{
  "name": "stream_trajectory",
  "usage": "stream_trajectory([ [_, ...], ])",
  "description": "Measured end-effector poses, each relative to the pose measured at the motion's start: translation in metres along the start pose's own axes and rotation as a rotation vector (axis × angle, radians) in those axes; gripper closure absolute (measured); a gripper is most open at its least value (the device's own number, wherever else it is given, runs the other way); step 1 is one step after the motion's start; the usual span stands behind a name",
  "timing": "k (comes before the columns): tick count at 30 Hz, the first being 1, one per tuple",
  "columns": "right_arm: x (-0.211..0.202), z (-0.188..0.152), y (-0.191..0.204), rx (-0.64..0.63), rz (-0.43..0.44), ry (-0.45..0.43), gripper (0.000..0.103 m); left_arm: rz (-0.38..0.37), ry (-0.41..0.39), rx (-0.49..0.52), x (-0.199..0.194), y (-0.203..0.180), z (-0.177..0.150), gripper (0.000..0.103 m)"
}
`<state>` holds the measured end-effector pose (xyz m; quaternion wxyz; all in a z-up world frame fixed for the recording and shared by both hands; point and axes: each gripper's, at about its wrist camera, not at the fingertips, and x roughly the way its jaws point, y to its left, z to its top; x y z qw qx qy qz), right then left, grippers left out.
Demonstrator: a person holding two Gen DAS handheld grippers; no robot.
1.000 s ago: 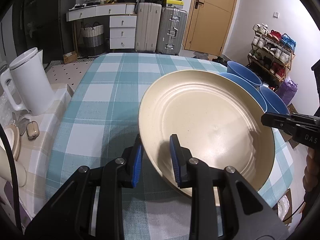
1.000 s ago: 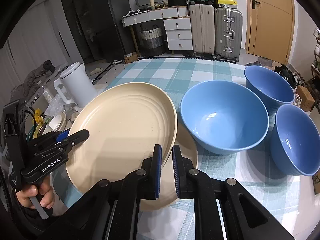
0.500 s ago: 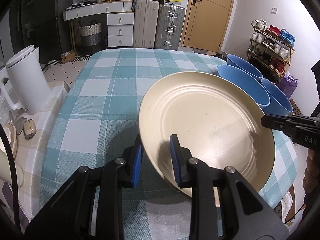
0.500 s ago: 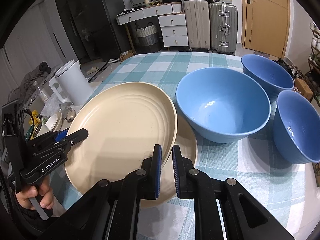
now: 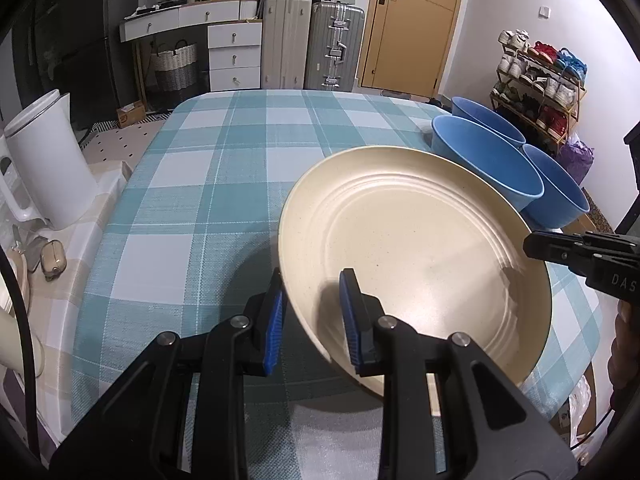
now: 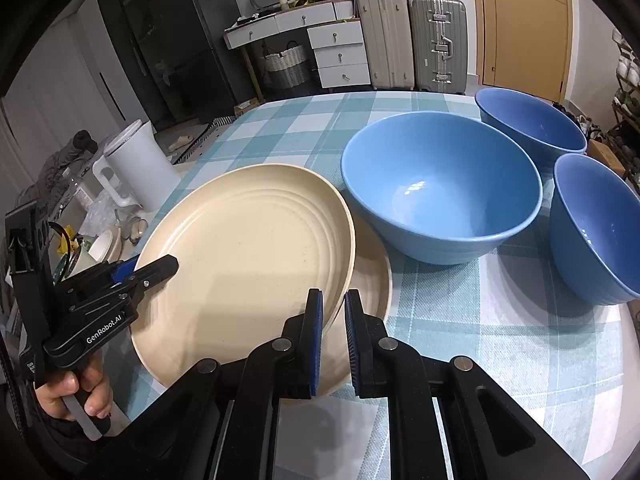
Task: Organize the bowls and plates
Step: 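Carry the cream plate over the stacked plates and lower it with the left tool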
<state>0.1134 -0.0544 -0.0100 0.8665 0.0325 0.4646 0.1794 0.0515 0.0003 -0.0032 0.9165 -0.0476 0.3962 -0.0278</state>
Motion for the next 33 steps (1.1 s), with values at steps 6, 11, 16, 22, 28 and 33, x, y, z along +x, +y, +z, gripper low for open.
stream_trajectory([
  [6,0.003,-0.005,-0.003,0.013,-0.005,0.004,0.091,-0.006,0.007,0.010,0.009,-0.002,-0.003,0.080],
  [11,0.005,-0.008,-0.005,0.015,-0.018,0.006,0.091,-0.003,0.017,0.021,0.015,-0.006,-0.006,0.080],
  [16,0.008,-0.011,-0.006,0.016,-0.027,0.005,0.091,0.000,0.016,0.032,0.018,-0.009,-0.008,0.080],
  [22,0.011,-0.014,-0.008,0.015,-0.047,0.004,0.091,0.000,0.025,0.043,0.024,-0.012,-0.011,0.080],
  [28,0.014,-0.016,-0.010,0.017,-0.056,0.005,0.091,0.006,0.028,0.053,0.028,-0.015,-0.013,0.079],
  [33,0.017,-0.017,-0.009,0.010,-0.069,0.003,0.091,0.022,0.025,0.068,0.030,-0.017,-0.015,0.079],
])
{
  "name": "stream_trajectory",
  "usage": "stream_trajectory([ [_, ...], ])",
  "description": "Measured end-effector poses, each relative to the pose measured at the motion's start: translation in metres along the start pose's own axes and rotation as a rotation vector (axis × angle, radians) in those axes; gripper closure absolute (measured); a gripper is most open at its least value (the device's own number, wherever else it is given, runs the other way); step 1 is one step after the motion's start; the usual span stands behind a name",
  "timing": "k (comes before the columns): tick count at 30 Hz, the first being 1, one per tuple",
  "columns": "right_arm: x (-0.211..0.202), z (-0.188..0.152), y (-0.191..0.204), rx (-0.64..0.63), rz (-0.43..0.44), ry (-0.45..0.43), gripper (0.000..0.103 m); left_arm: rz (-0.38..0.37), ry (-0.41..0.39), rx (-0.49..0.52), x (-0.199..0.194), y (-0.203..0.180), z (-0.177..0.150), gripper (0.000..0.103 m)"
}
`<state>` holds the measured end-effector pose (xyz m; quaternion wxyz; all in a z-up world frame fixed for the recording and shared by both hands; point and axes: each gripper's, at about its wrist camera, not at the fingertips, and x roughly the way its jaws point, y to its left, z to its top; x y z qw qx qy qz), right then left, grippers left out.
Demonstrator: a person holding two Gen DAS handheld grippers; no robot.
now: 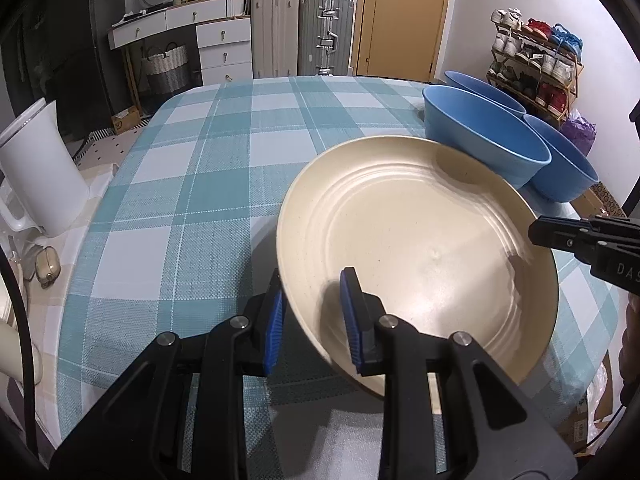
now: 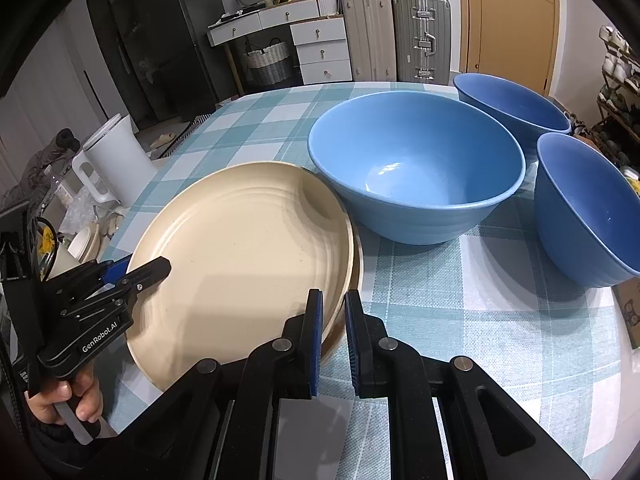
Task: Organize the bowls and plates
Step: 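Carry the cream plate over the stacked plates and lower it with the left tool, then open both grippers to release the stacked cream plates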
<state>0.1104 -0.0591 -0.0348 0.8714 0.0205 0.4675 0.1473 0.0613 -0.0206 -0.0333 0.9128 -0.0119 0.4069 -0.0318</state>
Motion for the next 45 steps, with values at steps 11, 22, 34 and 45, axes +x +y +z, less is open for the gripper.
stream_trajectory([
  [11,0.003,-0.003,0.001,-0.003,-0.013,0.000,0.091,0.012,0.007,0.005,0.007,-0.001,-0.003,0.079],
  [22,0.007,-0.005,0.004,-0.023,-0.048,-0.007,0.091,0.038,-0.002,0.016,0.010,-0.005,-0.006,0.078],
  [34,0.011,-0.007,0.004,-0.039,-0.074,-0.007,0.091,0.084,-0.019,0.051,0.011,-0.013,-0.009,0.078],
  [45,0.013,-0.009,0.005,-0.043,-0.070,0.005,0.087,0.084,-0.011,0.052,0.011,-0.013,-0.009,0.078],
])
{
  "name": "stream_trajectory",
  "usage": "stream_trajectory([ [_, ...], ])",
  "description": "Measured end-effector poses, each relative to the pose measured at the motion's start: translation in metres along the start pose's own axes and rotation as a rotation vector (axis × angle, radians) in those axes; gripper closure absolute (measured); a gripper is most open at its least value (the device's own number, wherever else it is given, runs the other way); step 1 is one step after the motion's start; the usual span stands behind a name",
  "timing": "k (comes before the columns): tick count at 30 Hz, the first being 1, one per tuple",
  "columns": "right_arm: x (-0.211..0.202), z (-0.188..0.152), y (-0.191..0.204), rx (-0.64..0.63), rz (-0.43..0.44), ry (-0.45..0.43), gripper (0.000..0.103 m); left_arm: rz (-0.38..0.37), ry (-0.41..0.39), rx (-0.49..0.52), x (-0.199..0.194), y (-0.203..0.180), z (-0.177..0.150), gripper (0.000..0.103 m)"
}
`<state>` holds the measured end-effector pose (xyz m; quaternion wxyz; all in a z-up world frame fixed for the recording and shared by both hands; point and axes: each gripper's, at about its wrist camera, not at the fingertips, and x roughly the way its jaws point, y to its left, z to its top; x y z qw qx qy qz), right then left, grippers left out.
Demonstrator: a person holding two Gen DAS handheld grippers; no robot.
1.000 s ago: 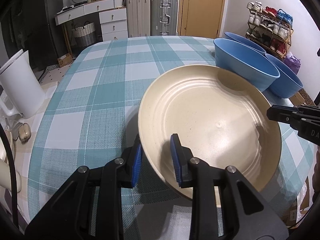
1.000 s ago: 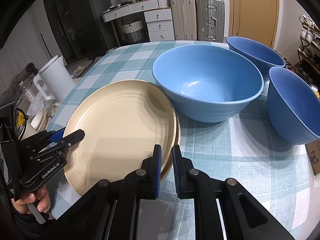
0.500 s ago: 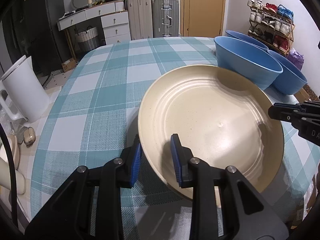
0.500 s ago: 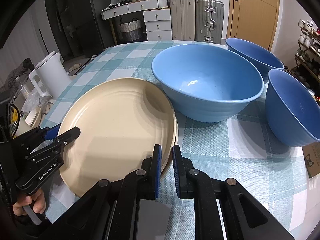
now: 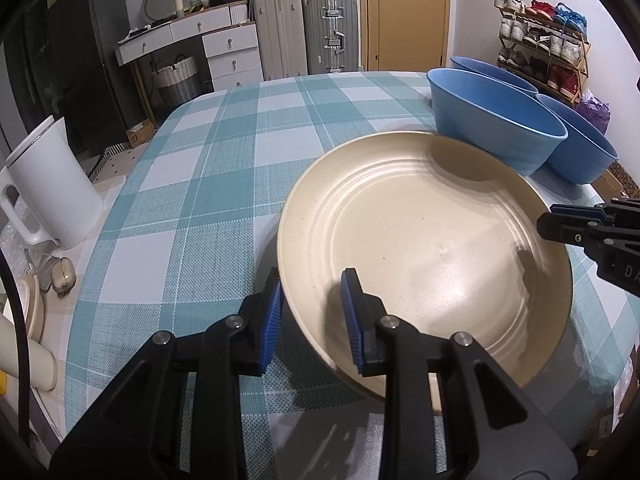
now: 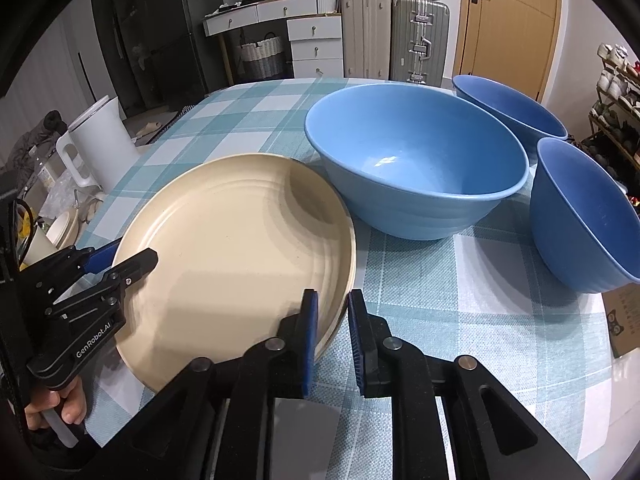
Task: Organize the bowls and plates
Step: 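Open both grippers to release the stacked cream plates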
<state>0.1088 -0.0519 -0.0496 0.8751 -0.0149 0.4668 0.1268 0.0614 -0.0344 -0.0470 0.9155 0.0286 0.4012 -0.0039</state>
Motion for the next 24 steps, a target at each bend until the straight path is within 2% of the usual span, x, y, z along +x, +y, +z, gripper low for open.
stream_trajectory([
  [5,-0.001,0.002,-0.002,0.006,0.019,0.010,0.083,-0.018,0.013,-0.005,0.000,0.005,0.001,0.078],
  [7,-0.004,0.002,-0.001,0.005,0.029,0.006,0.078,-0.028,0.018,-0.012,0.000,0.006,0.002,0.076],
  [9,-0.007,0.003,0.001,0.000,0.043,0.006,0.068,-0.051,0.018,-0.031,-0.002,0.010,0.004,0.074],
  [11,-0.012,0.004,0.003,-0.006,0.071,-0.001,0.058,-0.070,0.012,-0.050,-0.007,0.012,0.005,0.067],
  [13,-0.018,0.004,0.005,-0.013,0.087,-0.018,0.051,-0.085,-0.005,-0.062,-0.013,0.015,0.007,0.050],
  [16,-0.025,0.004,0.006,-0.014,0.102,-0.039,0.040,-0.099,-0.026,-0.072,-0.022,0.019,0.009,0.031],
  [18,-0.028,0.005,0.007,-0.010,0.107,-0.051,0.023,-0.118,-0.039,-0.070,-0.028,0.020,0.011,0.024],
  [20,-0.031,0.006,0.008,-0.010,0.098,-0.061,0.016,-0.127,-0.049,-0.062,-0.034,0.020,0.013,0.021],
  [23,-0.033,0.008,0.008,0.008,0.098,-0.068,0.006,-0.144,-0.061,-0.061,-0.042,0.020,0.015,0.002],
  [24,-0.035,0.009,0.008,0.014,0.106,-0.074,0.004,-0.150,-0.071,-0.065,-0.045,0.021,0.016,0.001],
])
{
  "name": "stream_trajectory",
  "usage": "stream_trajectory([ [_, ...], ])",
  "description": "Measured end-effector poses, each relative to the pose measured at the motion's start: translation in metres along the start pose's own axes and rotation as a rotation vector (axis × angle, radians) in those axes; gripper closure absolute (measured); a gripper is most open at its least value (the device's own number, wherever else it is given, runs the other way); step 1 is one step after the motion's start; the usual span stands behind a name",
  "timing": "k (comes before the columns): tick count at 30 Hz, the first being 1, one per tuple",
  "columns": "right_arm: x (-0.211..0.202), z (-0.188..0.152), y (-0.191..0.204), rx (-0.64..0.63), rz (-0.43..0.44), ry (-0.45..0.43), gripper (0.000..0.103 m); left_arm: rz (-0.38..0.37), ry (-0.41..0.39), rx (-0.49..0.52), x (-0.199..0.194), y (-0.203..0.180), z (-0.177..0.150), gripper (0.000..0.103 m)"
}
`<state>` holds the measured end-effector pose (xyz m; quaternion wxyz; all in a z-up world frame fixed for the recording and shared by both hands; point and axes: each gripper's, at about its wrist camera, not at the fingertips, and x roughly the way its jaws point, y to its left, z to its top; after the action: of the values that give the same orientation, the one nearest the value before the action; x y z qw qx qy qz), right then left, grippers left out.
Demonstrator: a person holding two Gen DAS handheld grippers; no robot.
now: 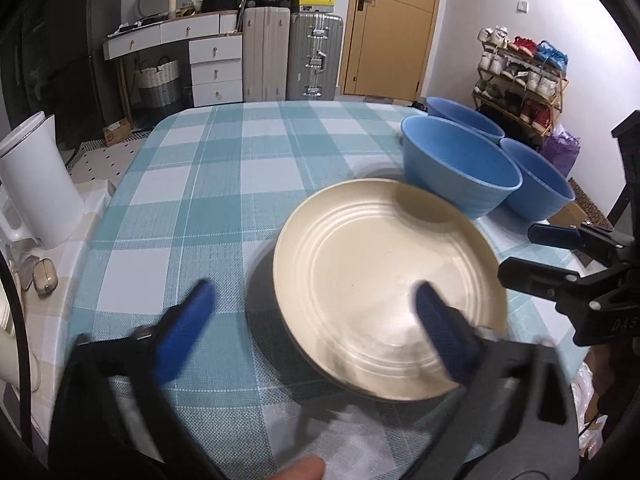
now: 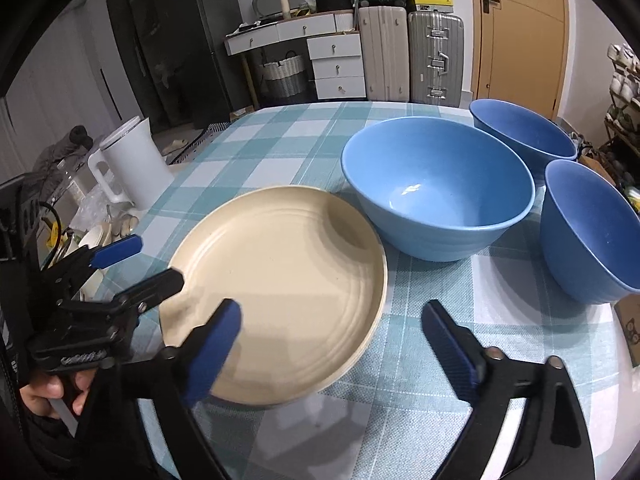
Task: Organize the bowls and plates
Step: 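Open both grippers to release the stacked cream plates, then move both tools toward the largest blue bowl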
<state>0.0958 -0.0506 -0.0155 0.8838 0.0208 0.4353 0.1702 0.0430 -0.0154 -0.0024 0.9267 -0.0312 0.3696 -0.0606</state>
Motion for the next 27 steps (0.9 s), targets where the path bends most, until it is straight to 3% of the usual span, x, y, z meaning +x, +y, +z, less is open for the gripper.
stream_trajectory([
  [8,-0.016,0.006,-0.009,0.042,0.033,-0.033,0.002,-0.013,-0.014,-0.022,-0.011,0.001,0.004,0.001],
  [27,-0.087,0.027,-0.052,0.061,-0.022,-0.175,0.001,-0.027,-0.042,-0.008,-0.030,-0.021,0.021,0.001],
])
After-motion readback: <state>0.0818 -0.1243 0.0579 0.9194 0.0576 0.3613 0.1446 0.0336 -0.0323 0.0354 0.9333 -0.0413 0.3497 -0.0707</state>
